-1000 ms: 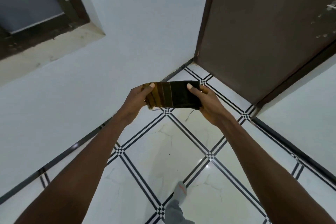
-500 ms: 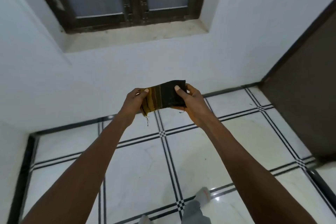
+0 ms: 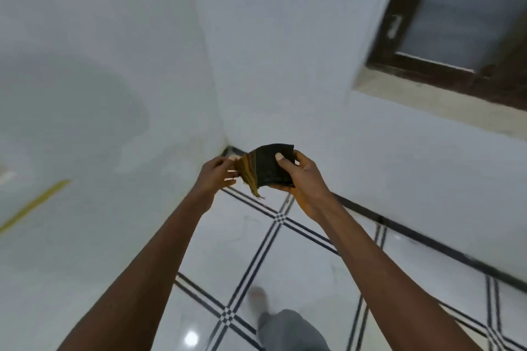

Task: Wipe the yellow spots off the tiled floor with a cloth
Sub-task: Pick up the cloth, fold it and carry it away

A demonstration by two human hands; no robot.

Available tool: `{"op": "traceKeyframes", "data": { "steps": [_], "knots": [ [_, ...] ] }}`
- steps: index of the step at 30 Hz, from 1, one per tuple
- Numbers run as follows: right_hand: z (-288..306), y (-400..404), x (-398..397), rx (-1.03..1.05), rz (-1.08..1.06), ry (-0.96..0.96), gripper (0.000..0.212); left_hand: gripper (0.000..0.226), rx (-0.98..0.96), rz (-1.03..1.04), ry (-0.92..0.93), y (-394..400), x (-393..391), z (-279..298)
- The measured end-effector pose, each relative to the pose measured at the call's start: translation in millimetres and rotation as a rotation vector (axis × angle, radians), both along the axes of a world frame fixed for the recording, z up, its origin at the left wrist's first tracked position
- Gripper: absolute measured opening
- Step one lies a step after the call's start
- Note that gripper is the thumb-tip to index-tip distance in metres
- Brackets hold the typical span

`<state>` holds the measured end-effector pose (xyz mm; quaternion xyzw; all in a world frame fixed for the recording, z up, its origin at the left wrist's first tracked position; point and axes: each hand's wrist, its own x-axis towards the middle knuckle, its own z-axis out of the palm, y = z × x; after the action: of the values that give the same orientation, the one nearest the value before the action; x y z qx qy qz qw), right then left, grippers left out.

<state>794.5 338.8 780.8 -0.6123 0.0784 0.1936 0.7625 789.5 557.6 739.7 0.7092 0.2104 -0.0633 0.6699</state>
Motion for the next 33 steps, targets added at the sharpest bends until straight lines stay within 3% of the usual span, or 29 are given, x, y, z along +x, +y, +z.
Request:
{"op": "traceKeyframes", "data": {
  "steps": [5, 12, 18, 30, 33],
  "knots": [
    [-1, 166, 30, 0.033, 0.289, 0.012, 0.028, 0.034, 0.040, 0.303, 0.005, 152, -39, 7],
    [13, 358, 32, 0.027, 0.617, 0.004, 0.010, 0.031, 0.022, 0.675, 0.017, 307, -105, 23],
    [7, 496, 10, -0.003, 0.813, 0.013, 0.031, 0.030, -0.110, 0.979, -0.006, 405, -163, 22],
    [-11, 741, -30, 0.011, 0.950, 0.056, 0.039, 0.033, -0.242, 1.167, -0.049, 588, -211, 17],
    [-32, 772, -13, -0.145, 0.936, -0.084, 0.043, 0.029, -0.230, 1.139, -0.053, 620, -214, 15]
  ]
}}
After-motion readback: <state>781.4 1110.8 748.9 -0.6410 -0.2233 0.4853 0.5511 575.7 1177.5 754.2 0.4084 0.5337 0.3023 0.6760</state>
